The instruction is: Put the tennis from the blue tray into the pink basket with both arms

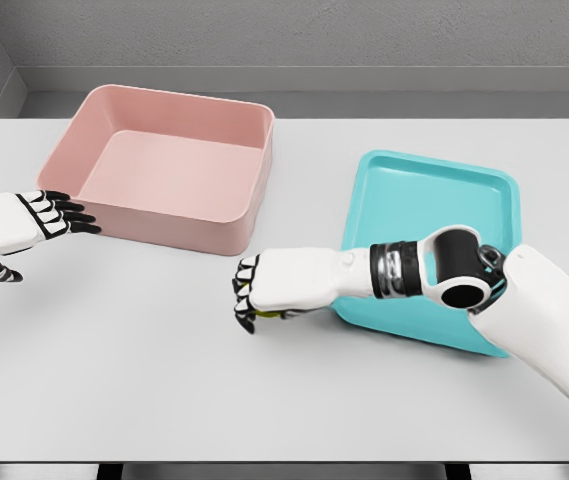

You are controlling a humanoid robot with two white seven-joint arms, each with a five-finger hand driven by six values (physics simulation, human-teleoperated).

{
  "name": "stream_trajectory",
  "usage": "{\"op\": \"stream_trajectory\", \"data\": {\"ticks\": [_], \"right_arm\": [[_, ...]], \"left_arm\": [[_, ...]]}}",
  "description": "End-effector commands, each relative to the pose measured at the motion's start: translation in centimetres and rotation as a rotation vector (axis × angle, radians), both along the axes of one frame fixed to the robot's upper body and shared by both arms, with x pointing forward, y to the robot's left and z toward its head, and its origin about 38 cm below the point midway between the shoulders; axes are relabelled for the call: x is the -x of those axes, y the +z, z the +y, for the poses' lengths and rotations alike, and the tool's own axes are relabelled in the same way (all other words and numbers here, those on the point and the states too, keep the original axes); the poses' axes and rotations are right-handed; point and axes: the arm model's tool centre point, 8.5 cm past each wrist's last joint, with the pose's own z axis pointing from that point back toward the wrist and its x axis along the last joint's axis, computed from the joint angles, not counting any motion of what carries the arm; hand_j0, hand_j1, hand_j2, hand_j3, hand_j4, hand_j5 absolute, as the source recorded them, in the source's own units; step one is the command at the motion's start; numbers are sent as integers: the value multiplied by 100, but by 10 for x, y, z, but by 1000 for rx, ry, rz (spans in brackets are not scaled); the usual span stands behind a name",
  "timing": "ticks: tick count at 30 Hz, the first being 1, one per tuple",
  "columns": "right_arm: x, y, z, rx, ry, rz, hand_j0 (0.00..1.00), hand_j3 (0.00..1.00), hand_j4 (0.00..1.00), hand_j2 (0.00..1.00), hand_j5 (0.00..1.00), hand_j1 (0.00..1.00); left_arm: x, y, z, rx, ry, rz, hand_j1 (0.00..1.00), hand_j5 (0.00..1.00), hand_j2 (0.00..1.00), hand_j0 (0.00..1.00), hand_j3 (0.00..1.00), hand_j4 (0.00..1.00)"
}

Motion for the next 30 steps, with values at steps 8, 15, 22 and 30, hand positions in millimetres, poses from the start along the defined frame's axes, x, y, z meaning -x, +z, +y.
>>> {"op": "stream_trajectory", "data": {"ticks": [8,15,22,30], "right_arm": [[-4,-17,25,6,7,38,41,41,41,41,41,41],[-9,-34,43,23,0,65,41,41,41,41,41,41],[-9,-36,47,30,6,68,41,41,41,41,41,41],[-6,-39,54,37,18,63,58,58,58,58,58,58]], "left_arm": [[0,1,1,4,3,0,100,100,100,100,100,100],[0,1,1,4,3,0,100,100,100,100,100,100],[0,0,1,4,5,2,100,100,100,100,100,100],[-1,1,1,5,5,-1,100,100,100,100,100,100]]}}
